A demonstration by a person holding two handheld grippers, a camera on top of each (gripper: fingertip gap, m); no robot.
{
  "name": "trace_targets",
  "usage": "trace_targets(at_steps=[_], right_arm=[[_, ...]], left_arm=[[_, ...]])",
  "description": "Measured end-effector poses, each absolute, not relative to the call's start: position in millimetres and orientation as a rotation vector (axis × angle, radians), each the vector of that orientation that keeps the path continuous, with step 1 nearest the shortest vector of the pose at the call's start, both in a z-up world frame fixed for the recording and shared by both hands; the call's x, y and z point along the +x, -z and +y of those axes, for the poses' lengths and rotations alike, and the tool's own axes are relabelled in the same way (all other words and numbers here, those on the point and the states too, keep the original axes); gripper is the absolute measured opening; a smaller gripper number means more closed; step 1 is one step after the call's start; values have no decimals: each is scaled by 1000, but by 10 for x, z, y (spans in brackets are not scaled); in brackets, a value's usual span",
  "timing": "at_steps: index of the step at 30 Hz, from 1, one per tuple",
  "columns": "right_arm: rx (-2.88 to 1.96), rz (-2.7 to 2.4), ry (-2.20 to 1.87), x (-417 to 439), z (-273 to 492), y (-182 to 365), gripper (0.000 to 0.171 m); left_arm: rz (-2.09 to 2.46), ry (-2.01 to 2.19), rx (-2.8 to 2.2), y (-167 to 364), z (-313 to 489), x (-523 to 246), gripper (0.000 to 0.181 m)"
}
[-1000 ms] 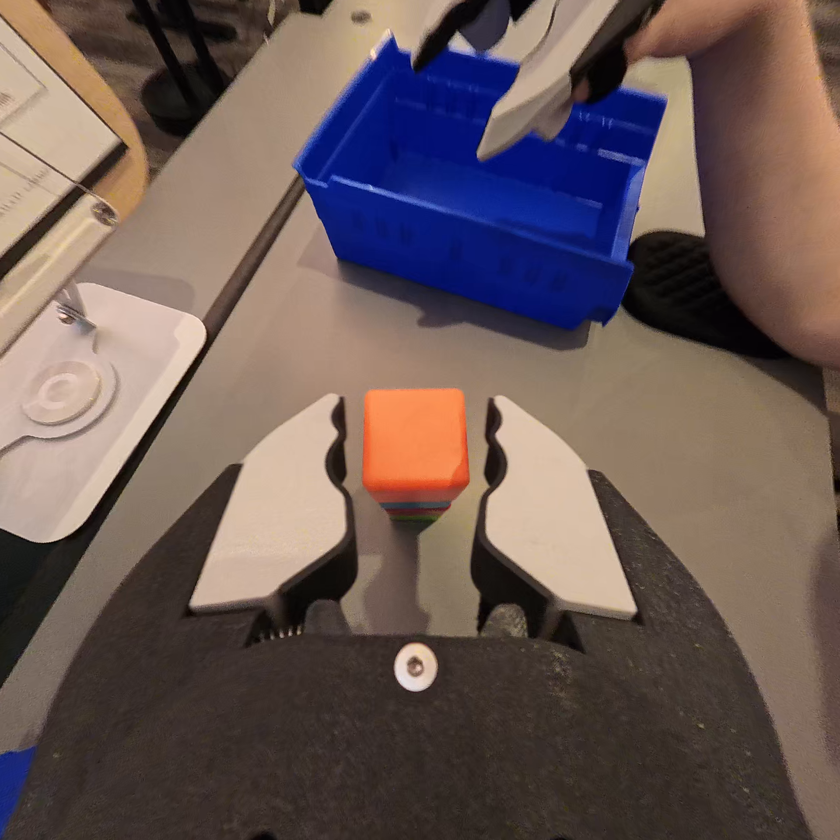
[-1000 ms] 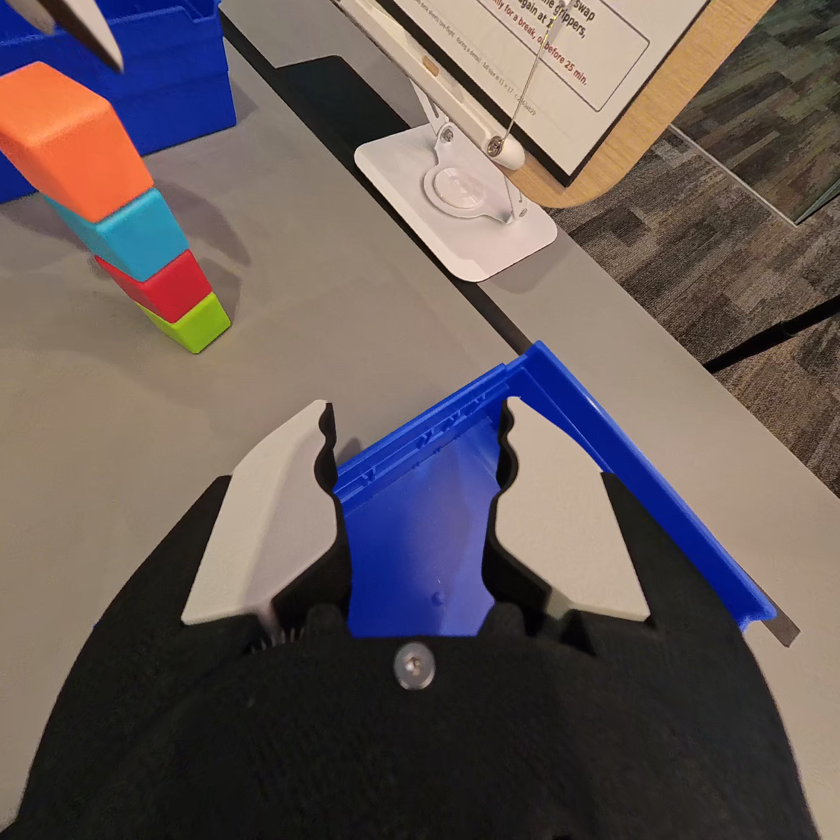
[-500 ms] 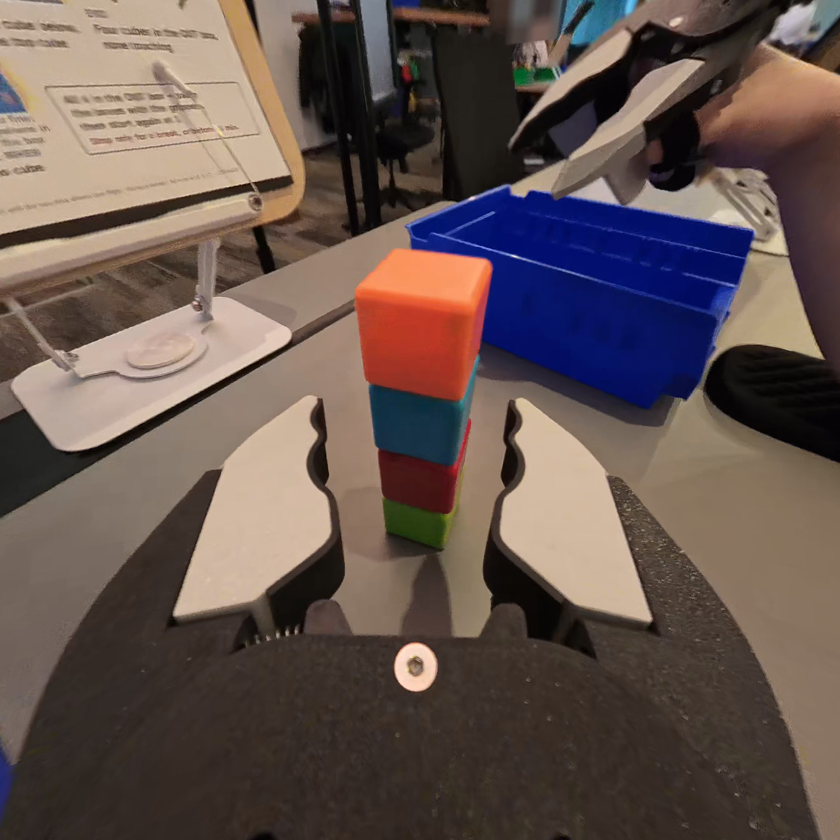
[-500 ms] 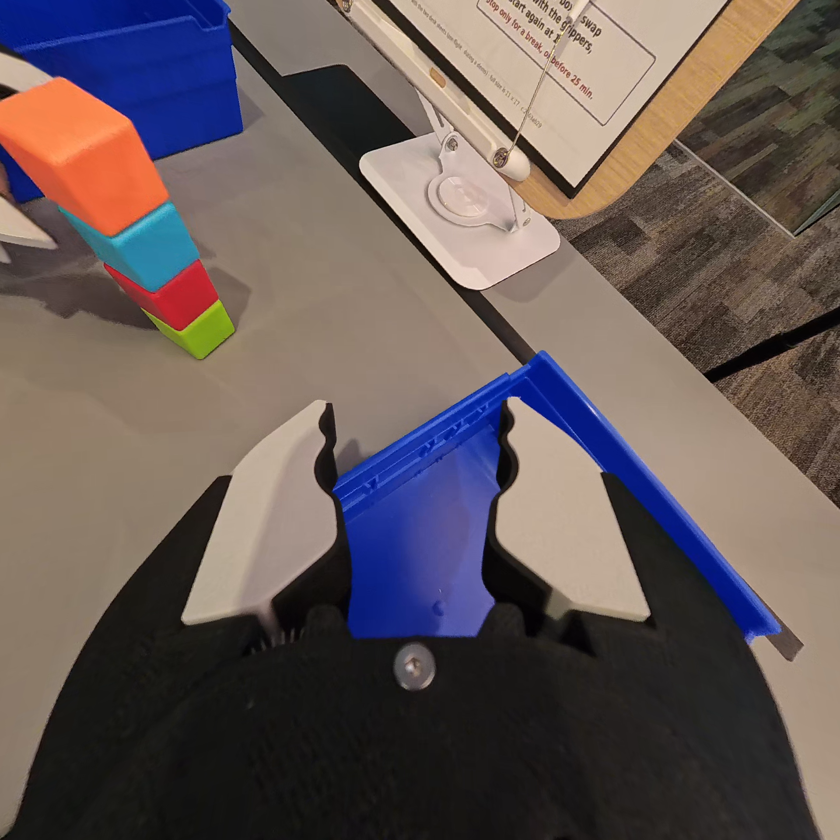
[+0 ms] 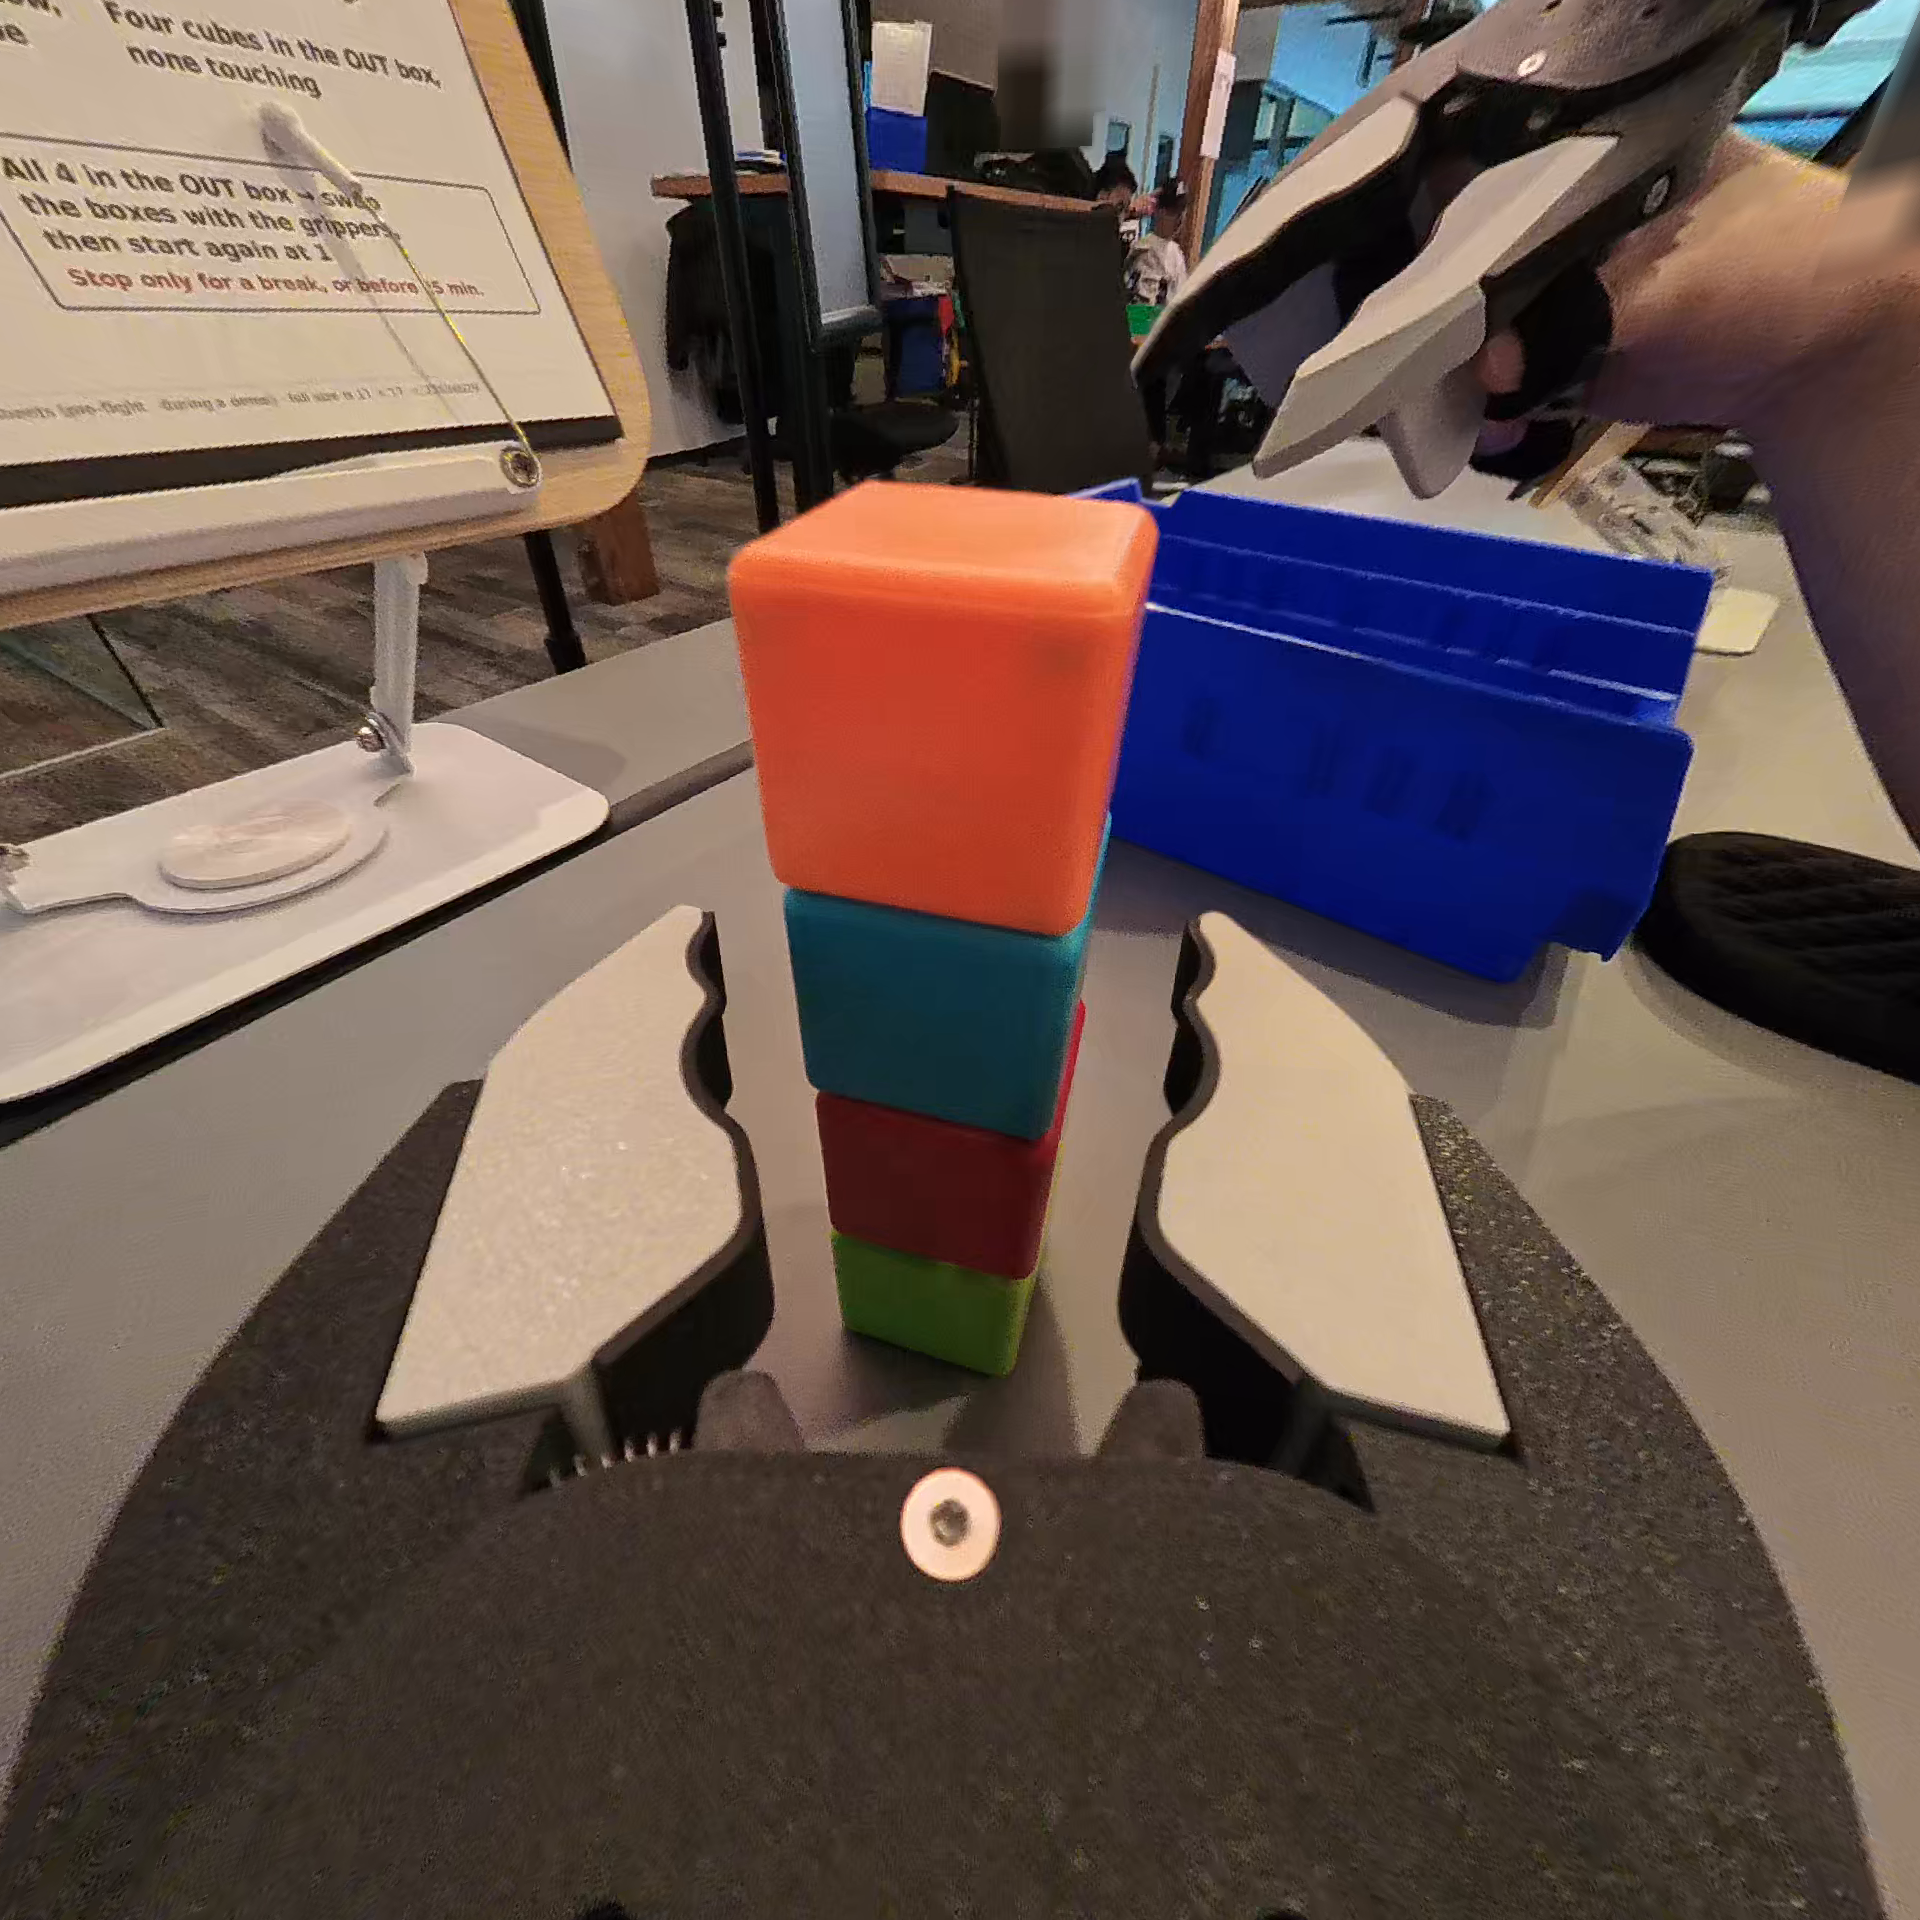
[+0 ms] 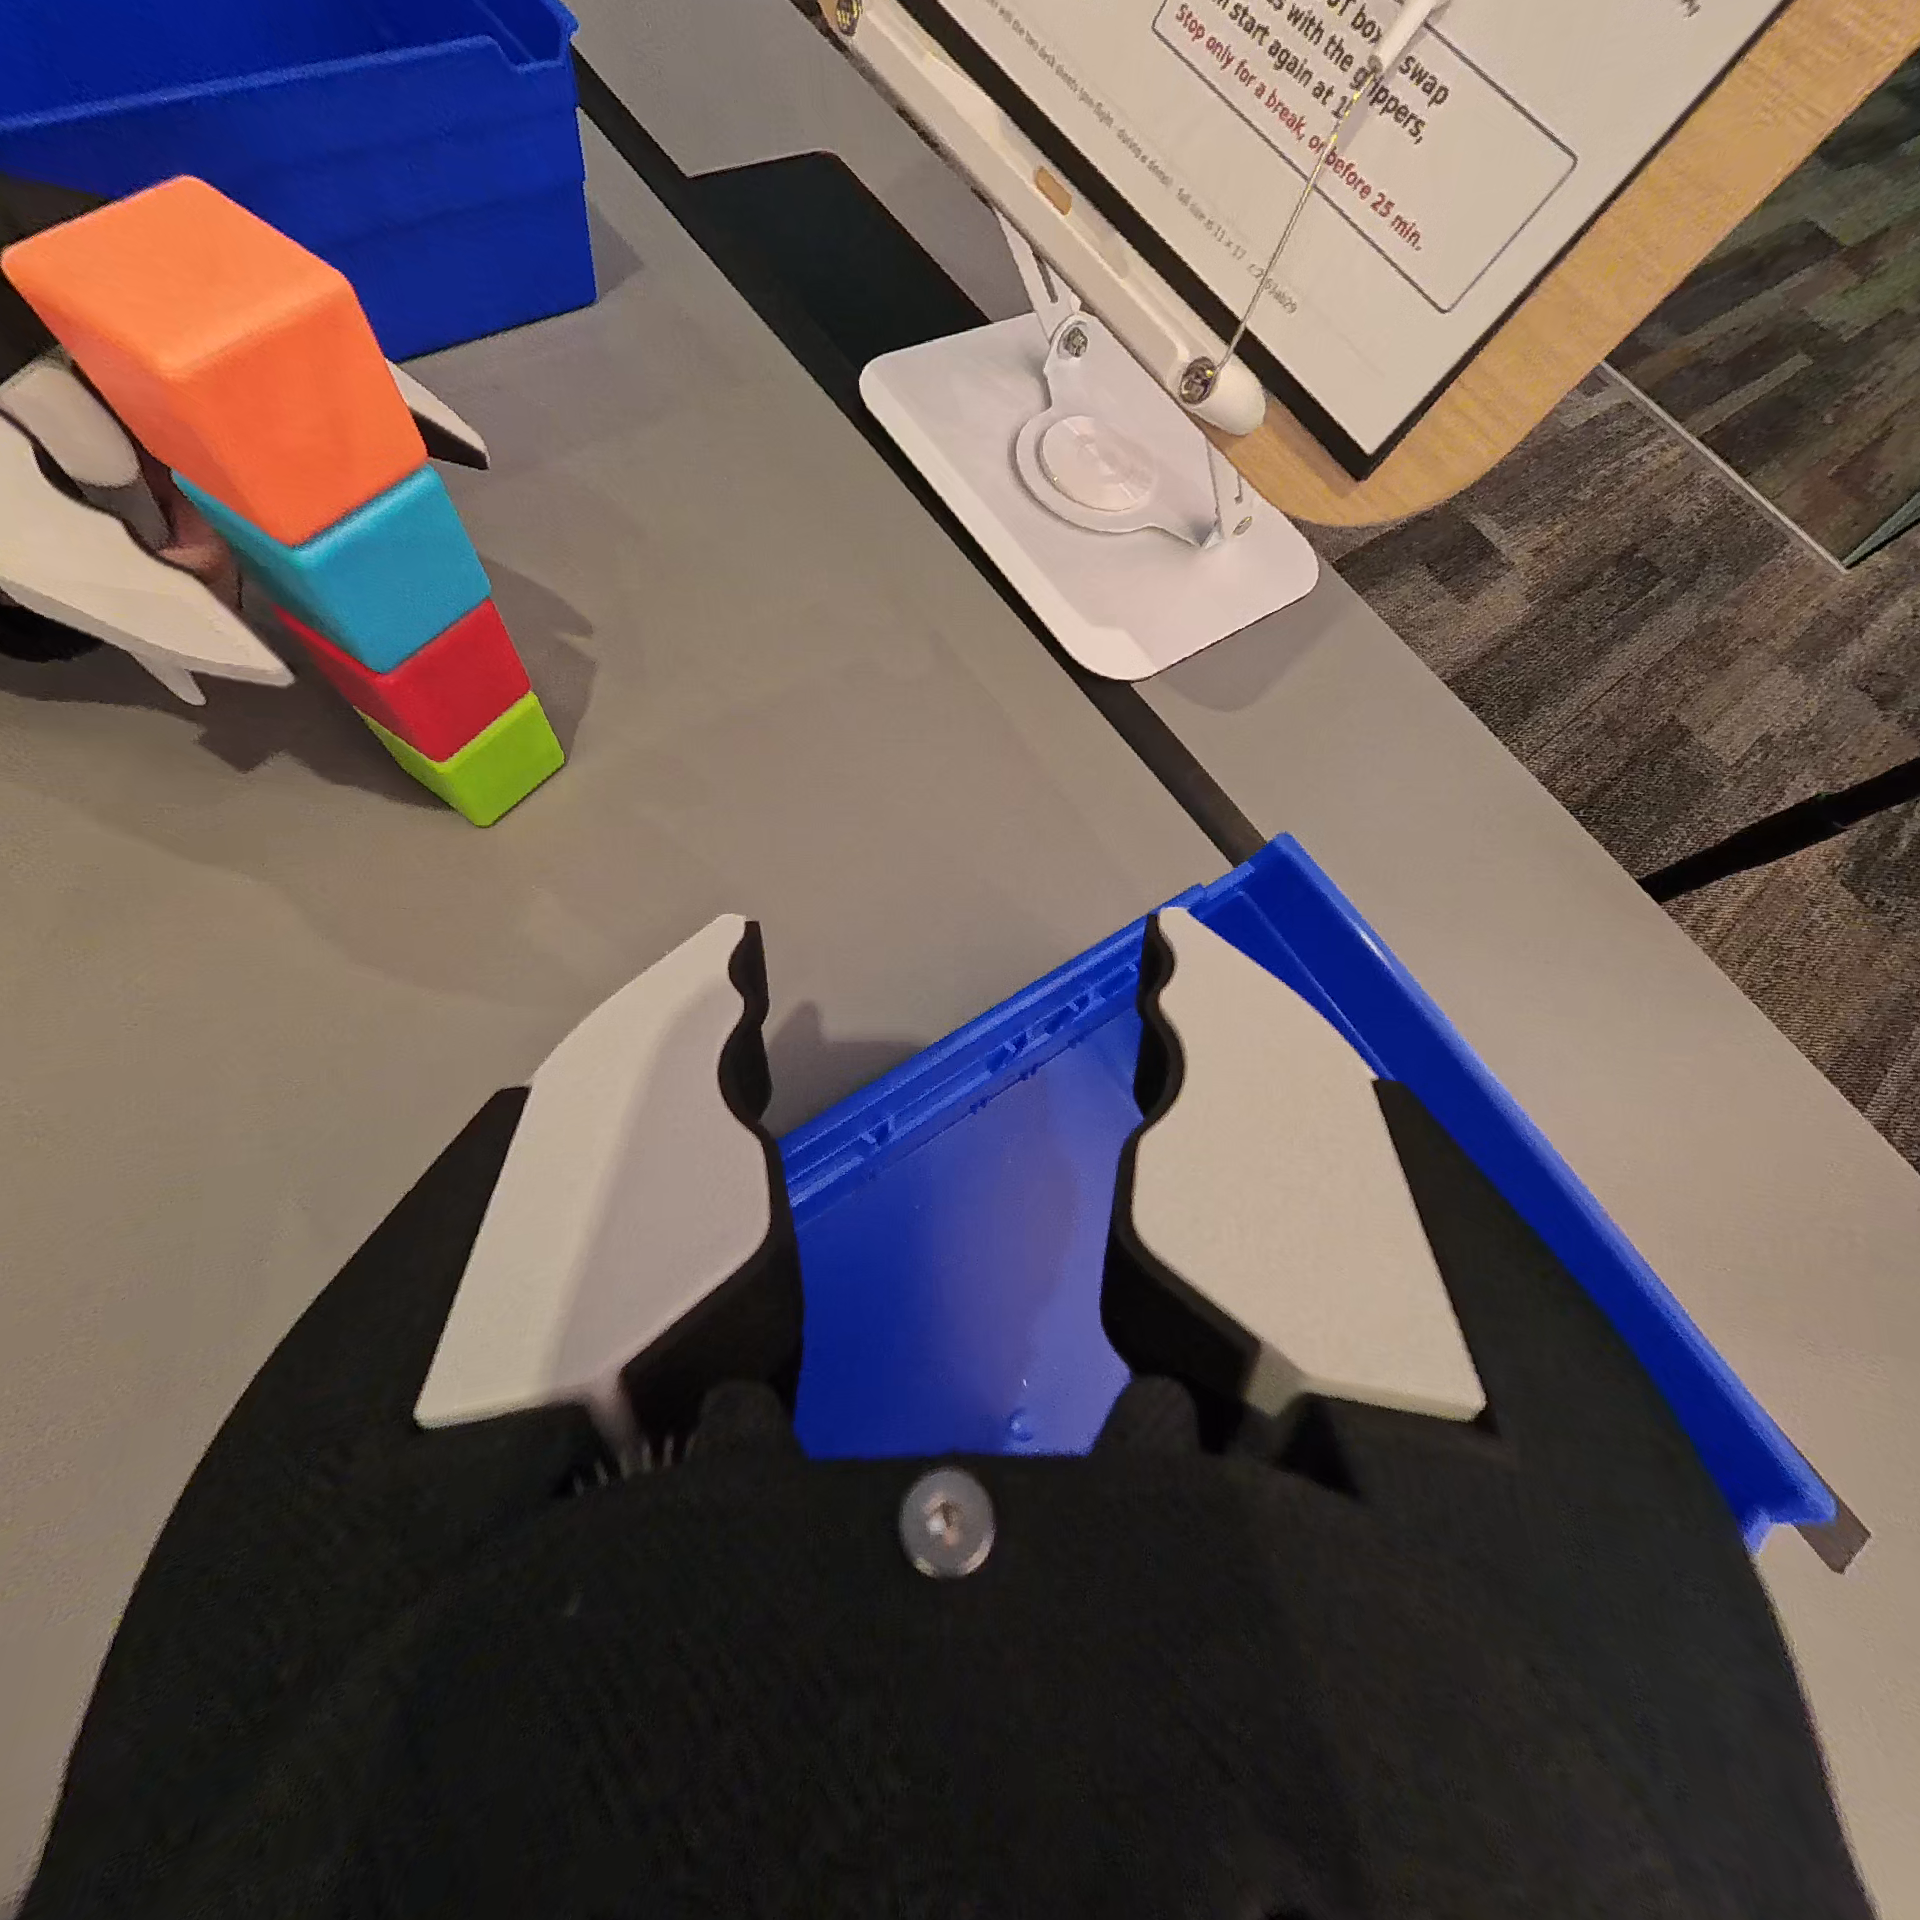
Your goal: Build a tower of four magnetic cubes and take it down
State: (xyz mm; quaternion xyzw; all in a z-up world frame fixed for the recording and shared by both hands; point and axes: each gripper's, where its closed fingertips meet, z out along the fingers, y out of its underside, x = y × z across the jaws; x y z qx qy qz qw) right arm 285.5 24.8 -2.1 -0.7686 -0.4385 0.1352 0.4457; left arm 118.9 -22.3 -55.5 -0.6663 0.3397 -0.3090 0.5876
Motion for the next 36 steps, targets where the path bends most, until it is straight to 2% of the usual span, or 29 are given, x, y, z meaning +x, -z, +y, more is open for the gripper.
trace_targets(at_steps=[6,15,19,29,36], right_arm=[[-1902,-1091,-342,2830,260,31,70],[-1910,-1098,-341,2818,261,58,70],[-1920,-1111,-337,2798,259,94,70],[-1916,-1141,-337,2725,234,123,70],[-1828,-1170,-355,2594,130,-60,69]], left_arm=[[771,803,-1533,522,-196,1202,69],[823,832,-1517,560,-223,1280,65],[818,845,-1507,553,-231,1271,52],[860,870,-1498,559,-334,1321,51],[874,877,-1491,560,-414,1325,51]])
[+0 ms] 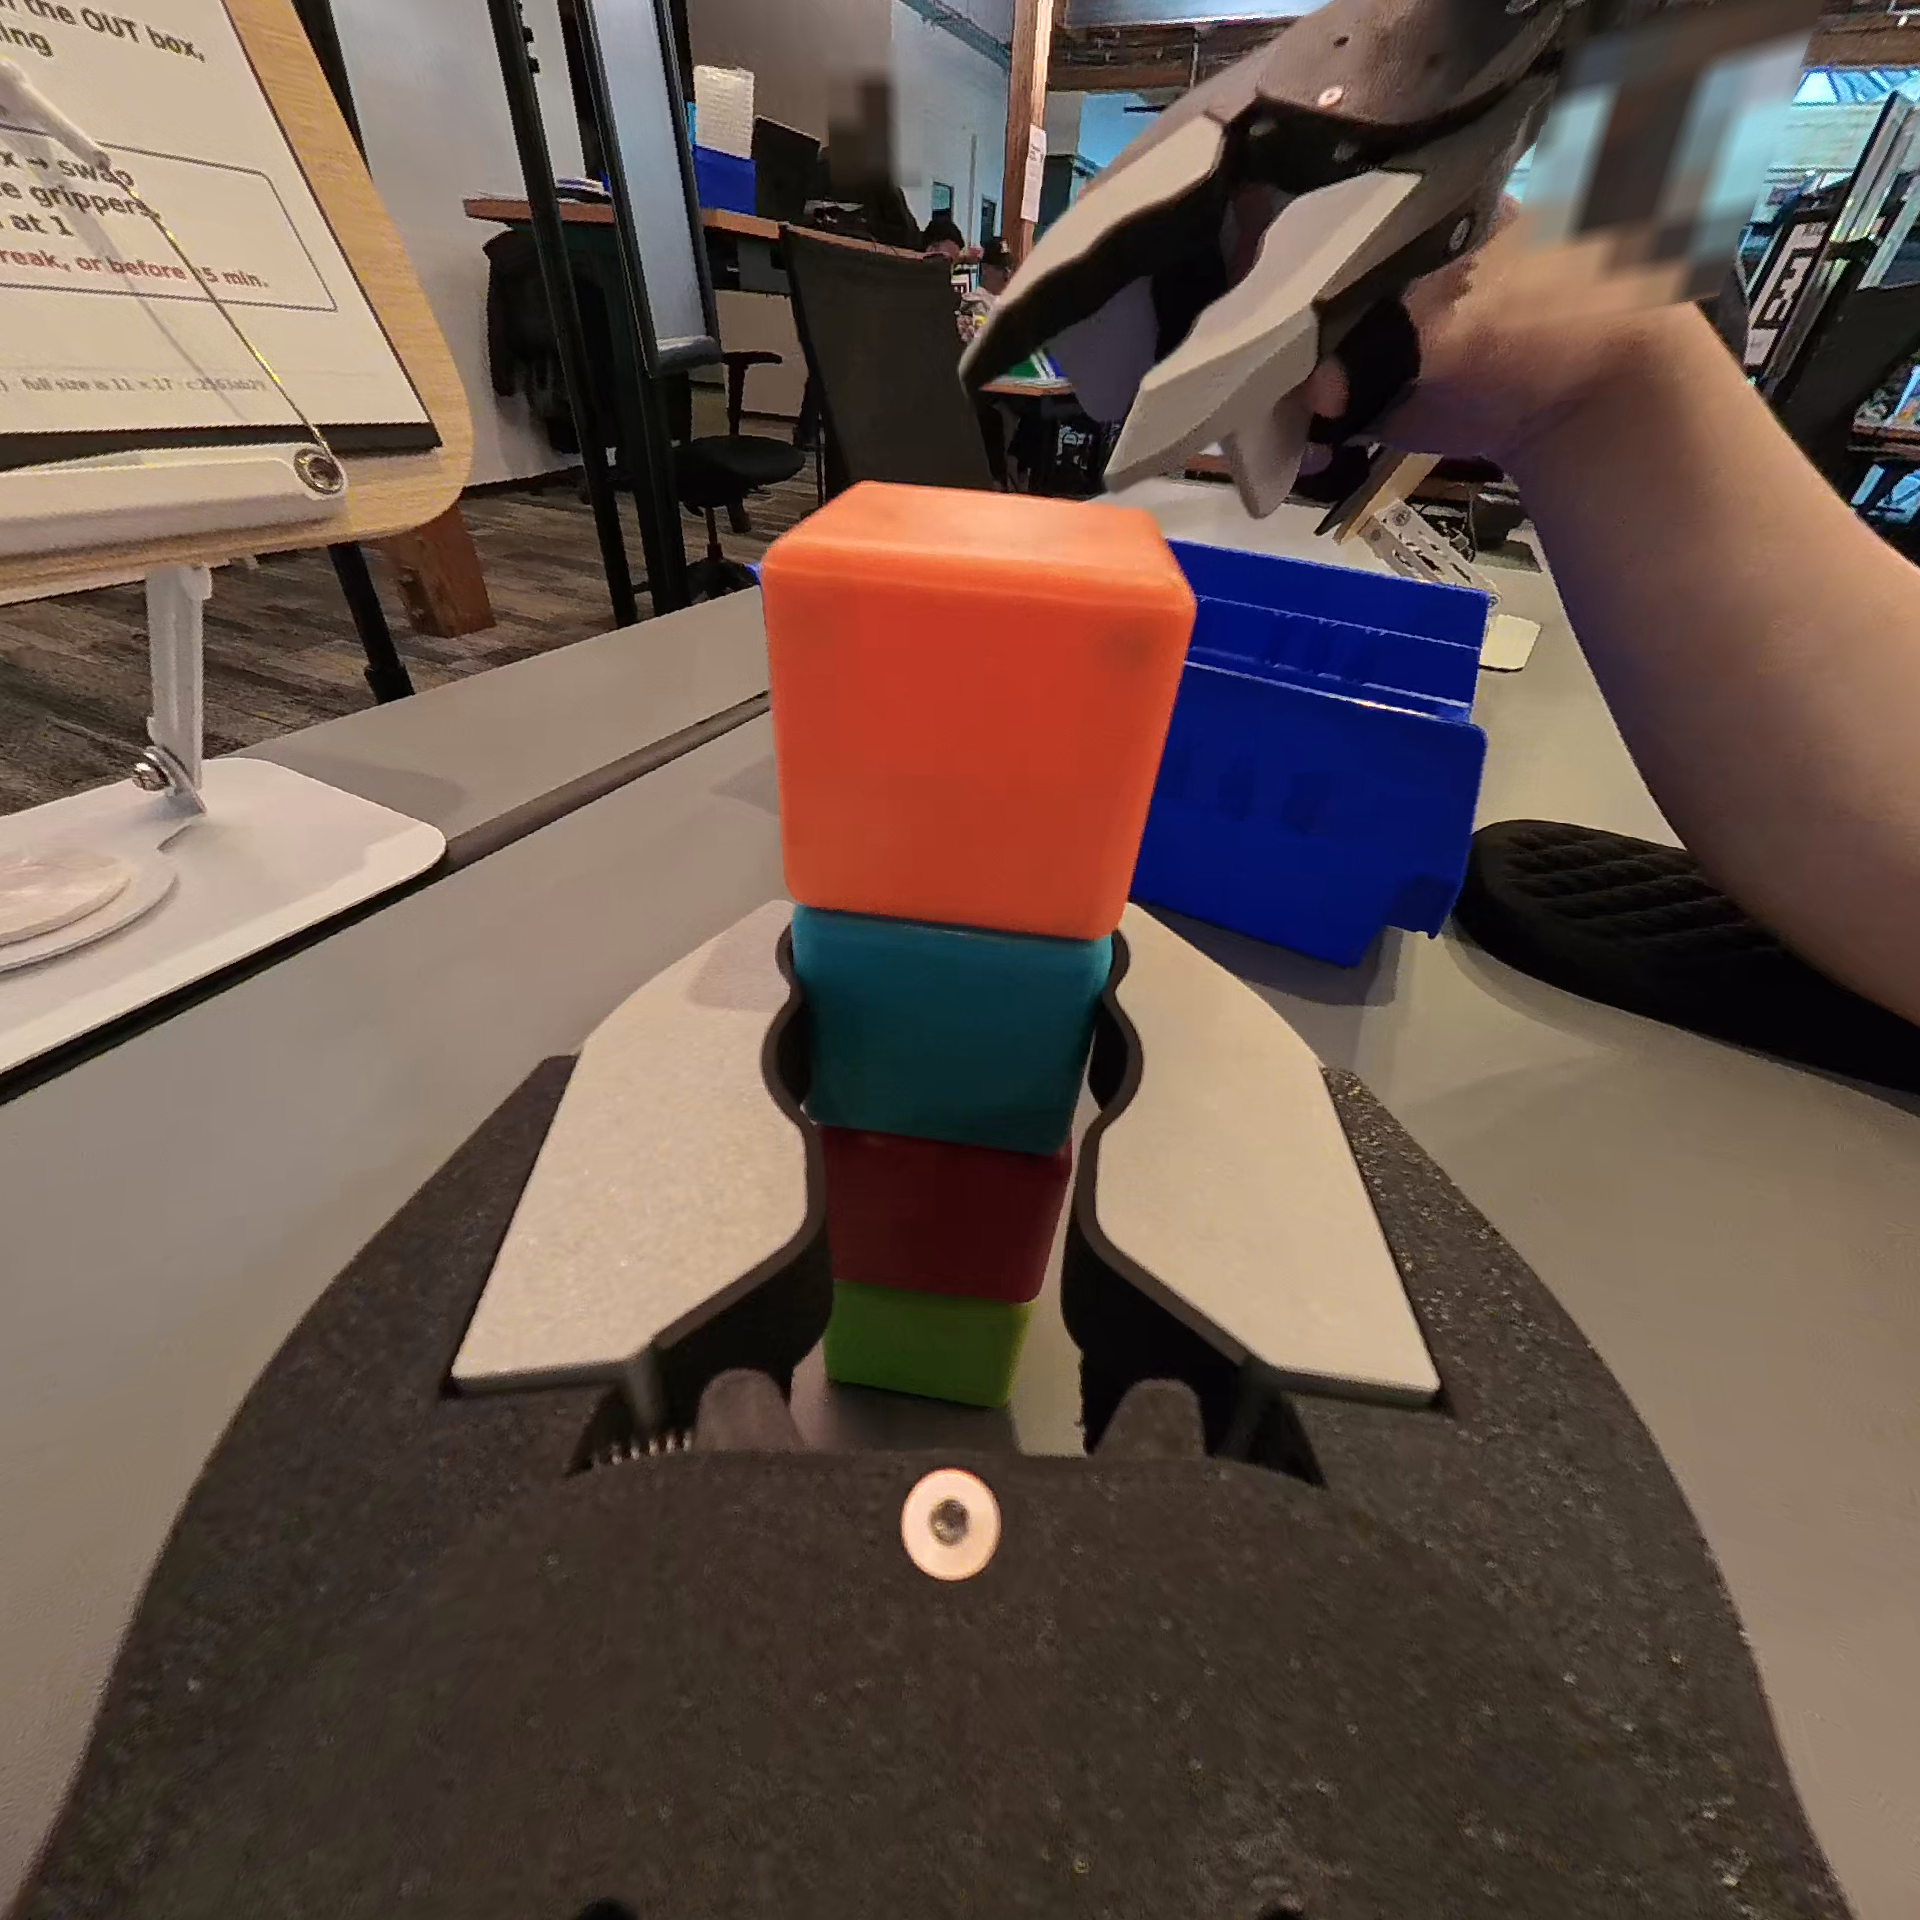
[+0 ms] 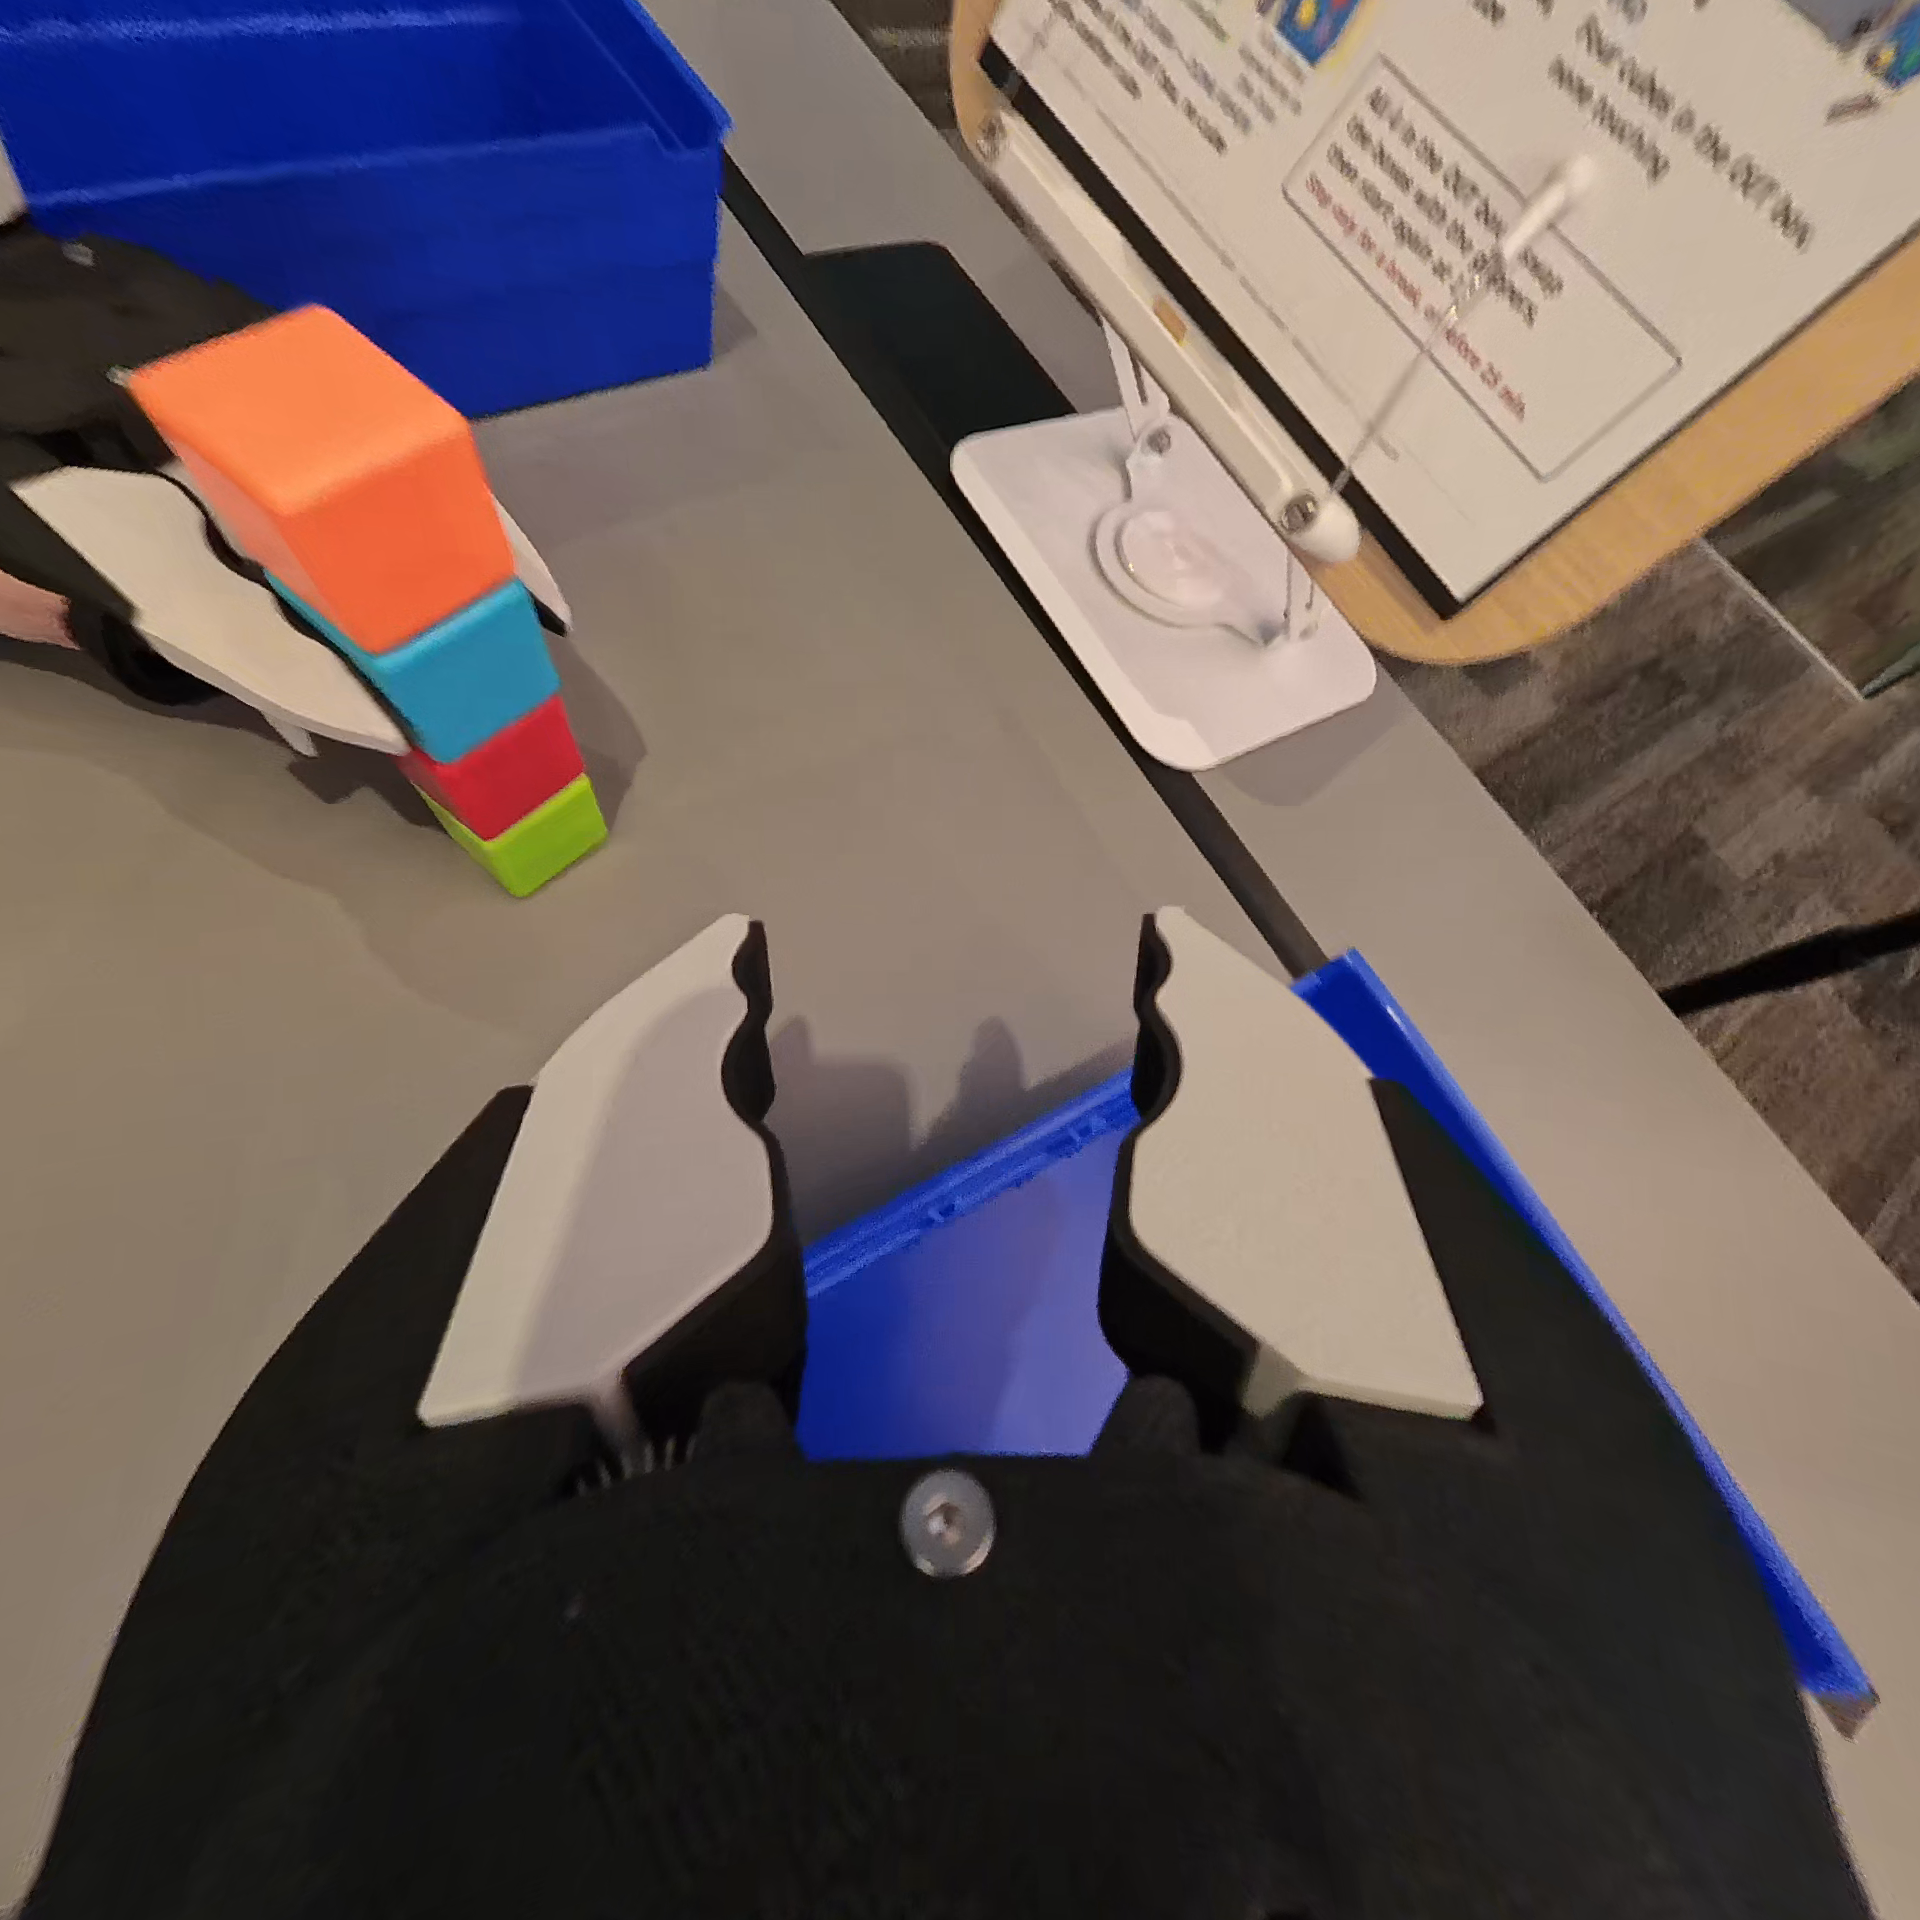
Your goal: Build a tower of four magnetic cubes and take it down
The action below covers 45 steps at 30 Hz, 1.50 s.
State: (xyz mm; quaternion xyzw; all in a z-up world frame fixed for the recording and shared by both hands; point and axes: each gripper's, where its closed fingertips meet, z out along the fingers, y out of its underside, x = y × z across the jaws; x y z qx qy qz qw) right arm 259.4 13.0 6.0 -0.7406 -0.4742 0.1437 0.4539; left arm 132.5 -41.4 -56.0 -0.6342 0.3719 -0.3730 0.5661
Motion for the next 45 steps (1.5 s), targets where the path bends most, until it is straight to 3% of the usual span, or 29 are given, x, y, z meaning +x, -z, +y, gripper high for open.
trace_targets(at_steps=[12,22,31,36,38,45], right_arm=[[-1686,-1244,-448,1791,-288,-395,69],[-1609,-845,-528,1134,-328,-596,77],[-1526,-780,-485,786,-359,-241,81],[-1613,-790,-520,743,-282,21,70],[-1621,-803,-548,732,-288,40,50],[-1668,-837,-581,750,-281,61,49]], left_arm=[[843,778,-1521,568,-447,1313,51],[699,640,-1591,576,-332,1206,50],[559,527,-1629,571,-176,939,50],[562,521,-1625,570,-174,943,50],[562,521,-1625,572,-169,940,50],[568,518,-1630,575,-160,959,50]])
